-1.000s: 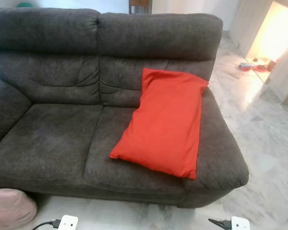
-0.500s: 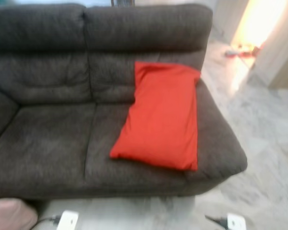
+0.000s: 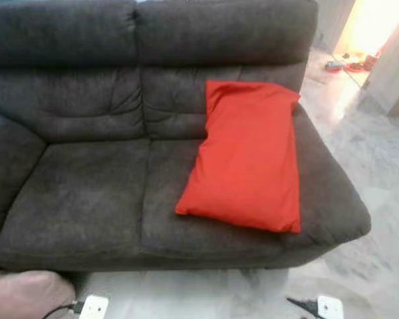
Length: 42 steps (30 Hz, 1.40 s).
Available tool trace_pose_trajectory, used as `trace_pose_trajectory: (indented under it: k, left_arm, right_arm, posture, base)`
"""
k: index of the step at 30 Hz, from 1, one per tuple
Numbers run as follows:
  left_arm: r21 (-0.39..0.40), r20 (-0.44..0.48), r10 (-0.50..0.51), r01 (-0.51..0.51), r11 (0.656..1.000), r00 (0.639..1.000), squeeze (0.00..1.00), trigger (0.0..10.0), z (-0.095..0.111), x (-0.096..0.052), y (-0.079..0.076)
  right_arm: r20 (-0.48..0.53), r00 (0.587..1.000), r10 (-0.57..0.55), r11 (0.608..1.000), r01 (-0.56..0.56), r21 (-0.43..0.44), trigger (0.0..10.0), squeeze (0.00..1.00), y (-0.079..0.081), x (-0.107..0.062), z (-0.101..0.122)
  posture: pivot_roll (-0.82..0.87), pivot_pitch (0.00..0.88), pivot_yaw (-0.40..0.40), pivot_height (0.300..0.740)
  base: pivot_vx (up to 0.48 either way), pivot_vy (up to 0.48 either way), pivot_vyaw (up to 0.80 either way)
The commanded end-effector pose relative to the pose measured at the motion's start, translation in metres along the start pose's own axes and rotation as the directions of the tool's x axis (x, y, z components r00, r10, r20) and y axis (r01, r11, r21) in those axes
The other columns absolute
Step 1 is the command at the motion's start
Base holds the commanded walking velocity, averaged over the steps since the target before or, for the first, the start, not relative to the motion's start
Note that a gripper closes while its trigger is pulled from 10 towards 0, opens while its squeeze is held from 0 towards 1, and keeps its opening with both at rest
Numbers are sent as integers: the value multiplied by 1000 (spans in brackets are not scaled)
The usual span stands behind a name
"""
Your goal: Move the pillow to the sofa from floor
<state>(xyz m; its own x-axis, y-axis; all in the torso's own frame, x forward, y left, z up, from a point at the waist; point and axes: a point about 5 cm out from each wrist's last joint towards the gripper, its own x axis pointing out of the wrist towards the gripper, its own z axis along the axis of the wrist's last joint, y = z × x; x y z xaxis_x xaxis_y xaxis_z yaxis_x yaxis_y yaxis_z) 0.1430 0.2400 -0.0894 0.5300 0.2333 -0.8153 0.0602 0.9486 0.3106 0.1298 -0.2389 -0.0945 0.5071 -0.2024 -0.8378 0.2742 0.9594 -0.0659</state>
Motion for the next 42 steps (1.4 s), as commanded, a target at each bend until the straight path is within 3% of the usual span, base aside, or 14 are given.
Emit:
trace_pose_trajectory:
  k: [1,8,11,23,29,42]
  left_arm:
    - [-4,-17,-10,10,1000,1000,0,10000,-2,0,-5]
    - [-6,-18,-13,13,1000,1000,0,10000,-3,-1,-7]
    - [-5,-18,-15,15,1000,1000,0,10000,-3,-1,-7]
    - [1,-19,-16,16,1000,1000,0,10000,-3,-1,-8]
    - [6,-20,-18,18,1000,1000,0,10000,-5,-1,-7]
    - [13,-16,-20,20,1000,1000,0,10000,-4,-1,-6]
  right_arm:
    - [-21,1000,-10,1000,10,-13,10000,0,-6,-2,-8]
    - [-14,1000,7,1000,-7,-29,10000,0,-4,-2,-7]
    - [-14,1000,11,1000,-11,3,10000,0,-3,-2,-7]
    - [-11,1000,27,999,-28,-36,10000,0,-1,-1,-5]
    - [-14,999,34,998,-34,-44,10000,0,1,-1,-6]
    - [-4,999,52,998,-52,-20,10000,0,6,-1,-4]
  posture:
    - [93,47,-3,740]
    - [98,42,-6,740]
    - [99,41,-6,740]
    - [98,30,-3,740]
    - [95,24,0,740]
    - [102,32,-3,740]
  base:
    - [0,326,0]
    - [0,326,571]
    - [0,322,0]
    - [0,325,0]
    - [0,321,800]
    - [0,324,0]
